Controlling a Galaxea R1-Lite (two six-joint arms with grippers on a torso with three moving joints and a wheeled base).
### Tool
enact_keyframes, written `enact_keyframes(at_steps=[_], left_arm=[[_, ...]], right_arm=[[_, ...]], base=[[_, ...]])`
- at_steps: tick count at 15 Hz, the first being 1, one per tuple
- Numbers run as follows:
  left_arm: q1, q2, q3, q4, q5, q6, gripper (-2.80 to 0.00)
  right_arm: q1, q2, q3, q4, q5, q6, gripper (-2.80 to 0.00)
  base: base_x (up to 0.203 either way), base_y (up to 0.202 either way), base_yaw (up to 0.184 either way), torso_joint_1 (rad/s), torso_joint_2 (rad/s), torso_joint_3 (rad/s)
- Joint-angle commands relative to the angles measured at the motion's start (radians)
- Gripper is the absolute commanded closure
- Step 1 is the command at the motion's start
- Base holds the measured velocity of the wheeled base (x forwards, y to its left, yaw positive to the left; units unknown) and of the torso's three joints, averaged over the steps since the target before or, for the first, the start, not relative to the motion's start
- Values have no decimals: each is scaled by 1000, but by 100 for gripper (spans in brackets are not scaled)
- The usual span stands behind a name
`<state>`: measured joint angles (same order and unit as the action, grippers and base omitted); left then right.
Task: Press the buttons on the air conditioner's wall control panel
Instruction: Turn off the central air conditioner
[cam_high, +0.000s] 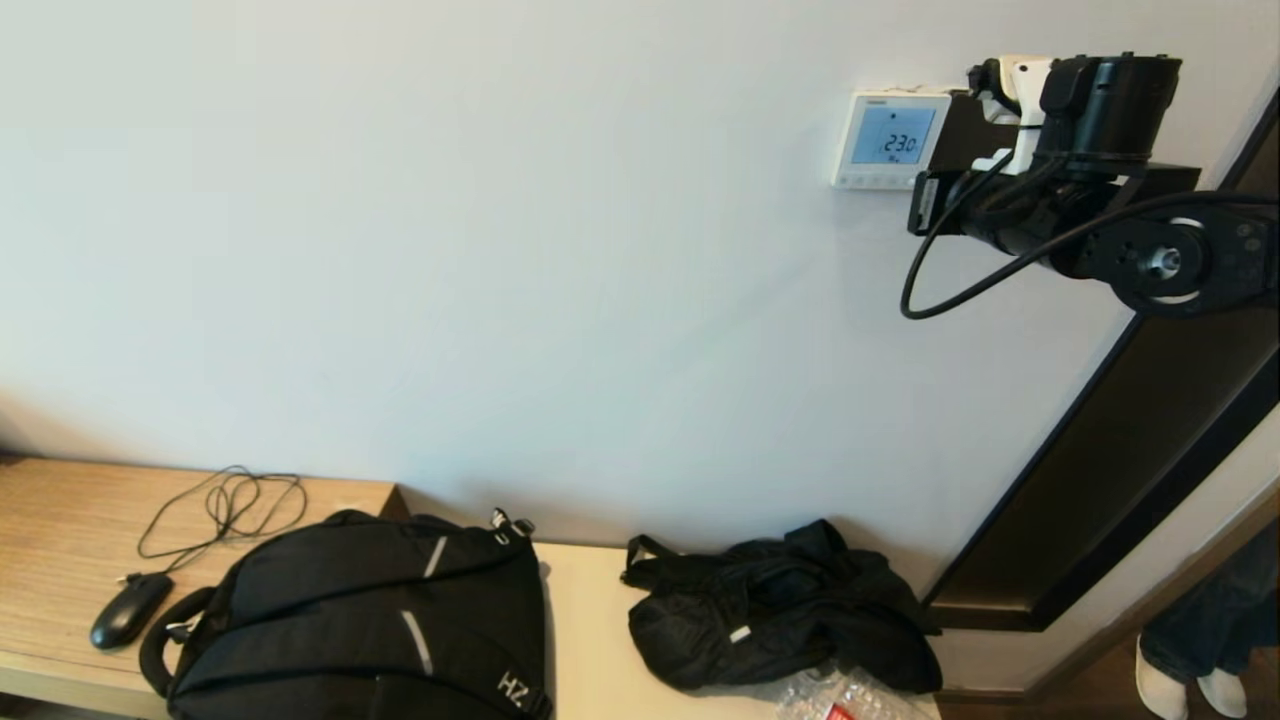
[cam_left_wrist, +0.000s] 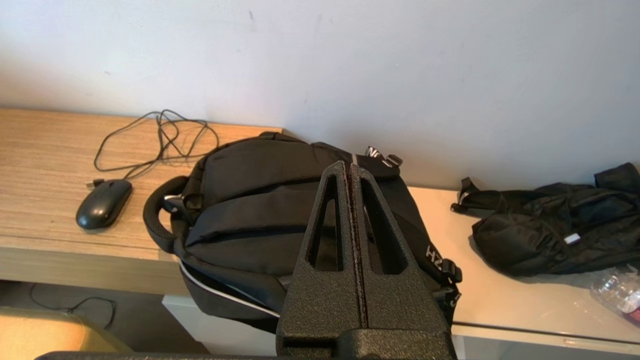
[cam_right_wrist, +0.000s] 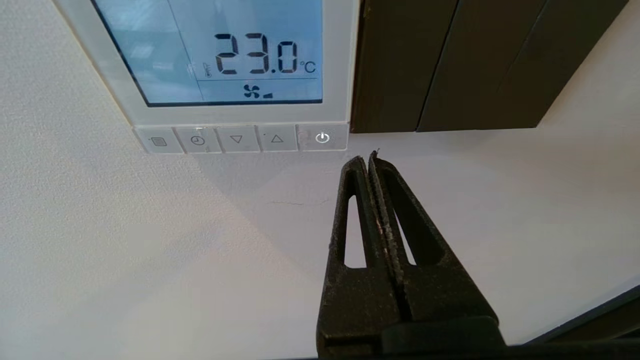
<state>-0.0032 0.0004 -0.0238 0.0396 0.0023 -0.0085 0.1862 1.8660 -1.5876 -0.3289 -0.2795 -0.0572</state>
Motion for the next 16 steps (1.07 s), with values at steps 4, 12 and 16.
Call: enact_keyframes(at_steps=[4,12,16], left_arm=[[0,0,-1,0,1,-1,0],[0,0,0,0,1,0,0],[0,0,-1,0,1,-1,0]], right_arm=[[1,33,-37,-2,-10,-3,0],[16,61,-69,1,-26,-4,0],[29,71,-78,2,-27,-4,0]], base=[[0,0,0,0,0,0],[0,0,0,0,0,0],[0,0,0,0,0,0]])
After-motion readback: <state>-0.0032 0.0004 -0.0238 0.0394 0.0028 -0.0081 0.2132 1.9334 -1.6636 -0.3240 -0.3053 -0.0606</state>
